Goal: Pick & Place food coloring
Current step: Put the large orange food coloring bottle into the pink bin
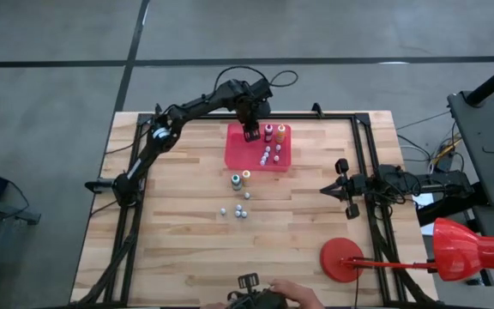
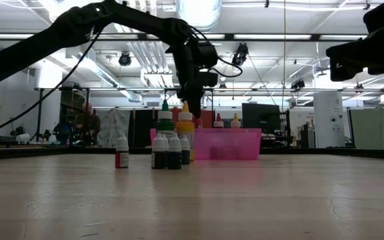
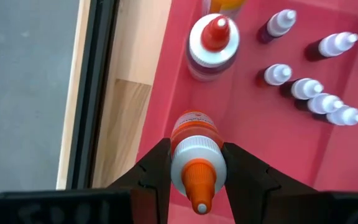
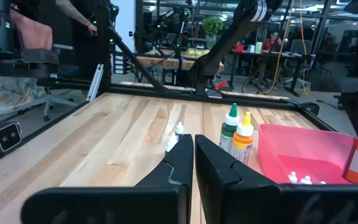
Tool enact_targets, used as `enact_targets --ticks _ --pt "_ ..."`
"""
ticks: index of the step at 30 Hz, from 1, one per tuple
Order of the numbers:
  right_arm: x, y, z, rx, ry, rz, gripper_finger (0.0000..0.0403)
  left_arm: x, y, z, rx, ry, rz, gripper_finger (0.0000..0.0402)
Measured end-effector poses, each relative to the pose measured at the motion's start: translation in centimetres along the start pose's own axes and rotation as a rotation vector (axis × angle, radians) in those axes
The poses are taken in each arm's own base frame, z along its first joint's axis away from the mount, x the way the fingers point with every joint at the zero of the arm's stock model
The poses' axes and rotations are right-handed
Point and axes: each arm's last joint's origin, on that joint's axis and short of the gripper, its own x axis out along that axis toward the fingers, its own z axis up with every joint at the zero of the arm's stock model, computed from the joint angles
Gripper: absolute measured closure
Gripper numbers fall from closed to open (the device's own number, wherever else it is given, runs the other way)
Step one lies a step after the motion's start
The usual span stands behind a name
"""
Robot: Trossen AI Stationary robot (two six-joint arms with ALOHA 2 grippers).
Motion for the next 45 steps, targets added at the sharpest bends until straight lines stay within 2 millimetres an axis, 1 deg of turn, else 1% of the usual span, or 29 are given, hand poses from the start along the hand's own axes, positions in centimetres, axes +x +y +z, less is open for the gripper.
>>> enact_targets --ticks 7,18,25,31,40,45 --pt "0.0 0.0 0.0 0.000 0.000 0.000 0.0394 0.9 0.0 0.0 0.022 0.018 0.005 0.0306" --pt "0.0 0.0 0.0 0.000 0.000 0.000 0.0394 1.0 -0.1 0.3 0.056 -0.006 0.015 0.0306" --pt "0.0 0.0 0.0 0.000 0.000 0.000 0.0394 2.2 -0.5 0.1 0.066 0.009 0.009 0.0306" --pt "0.0 0.0 0.0 0.000 0.000 0.000 0.0394 2.3 -0.5 0.1 0.076 0.009 0.008 0.0306" --pt "0.0 0.0 0.0 0.000 0.000 0.000 0.0394 2.4 -0.4 0.1 0.083 0.021 0.049 0.0272" --pt "0.0 0.0 0.0 0.000 0.000 0.000 0.0394 2.4 -0.4 0.2 0.083 0.014 0.051 0.0268"
